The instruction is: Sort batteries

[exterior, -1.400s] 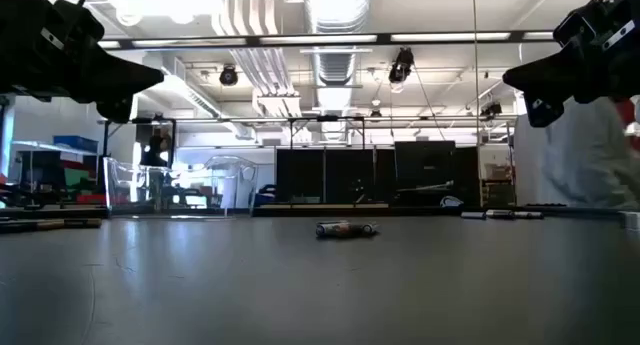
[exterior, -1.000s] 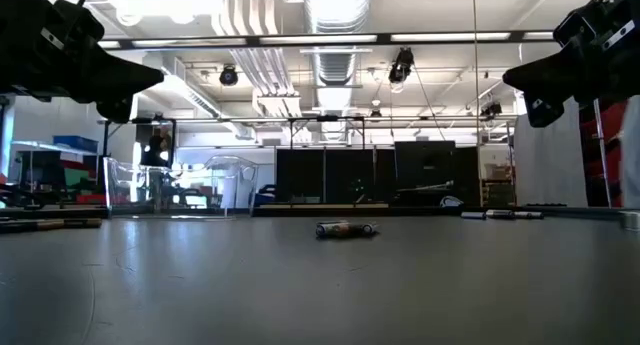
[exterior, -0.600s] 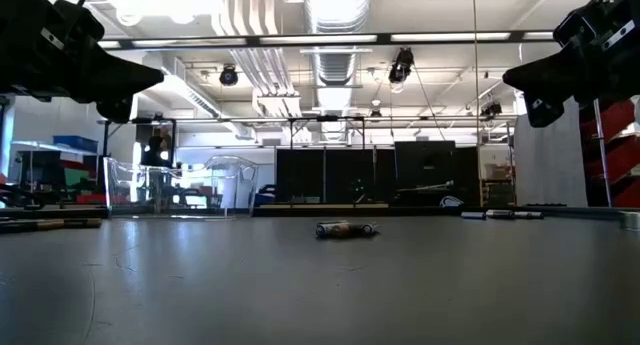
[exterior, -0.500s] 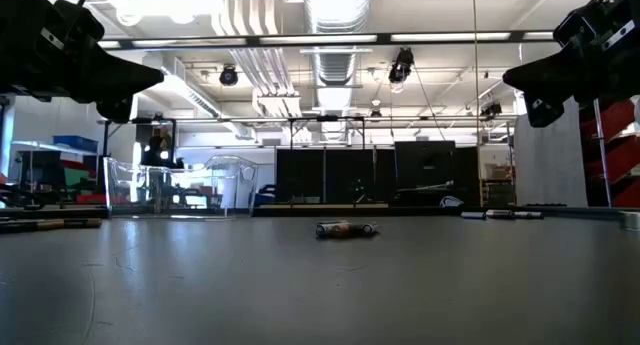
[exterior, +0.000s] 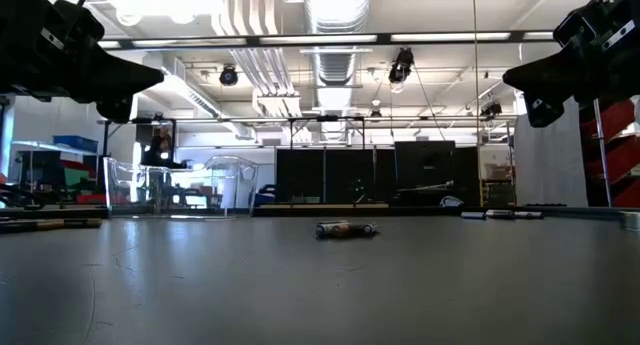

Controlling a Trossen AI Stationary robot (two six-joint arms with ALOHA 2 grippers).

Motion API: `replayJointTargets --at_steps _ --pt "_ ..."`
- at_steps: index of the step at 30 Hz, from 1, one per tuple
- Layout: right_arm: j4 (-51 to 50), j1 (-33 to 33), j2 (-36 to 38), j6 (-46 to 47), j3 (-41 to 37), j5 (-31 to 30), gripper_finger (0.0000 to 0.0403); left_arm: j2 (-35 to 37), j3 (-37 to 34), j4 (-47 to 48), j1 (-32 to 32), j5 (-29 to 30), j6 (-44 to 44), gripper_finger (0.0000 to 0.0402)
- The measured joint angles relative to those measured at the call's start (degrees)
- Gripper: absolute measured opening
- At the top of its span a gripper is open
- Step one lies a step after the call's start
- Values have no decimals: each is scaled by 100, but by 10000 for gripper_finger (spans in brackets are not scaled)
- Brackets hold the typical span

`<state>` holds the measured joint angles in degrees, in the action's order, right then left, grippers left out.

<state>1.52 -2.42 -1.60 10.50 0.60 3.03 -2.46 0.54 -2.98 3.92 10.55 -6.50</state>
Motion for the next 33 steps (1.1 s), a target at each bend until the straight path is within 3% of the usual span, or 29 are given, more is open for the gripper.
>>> replayJointTargets --at_steps 28,33 --pt "3 0 -1 -23 0 0 13 1 0 0 -2 -2 0 0" --pt "364 0 2 -302 0 -5 13 0 0 0 0 -2 0 0"
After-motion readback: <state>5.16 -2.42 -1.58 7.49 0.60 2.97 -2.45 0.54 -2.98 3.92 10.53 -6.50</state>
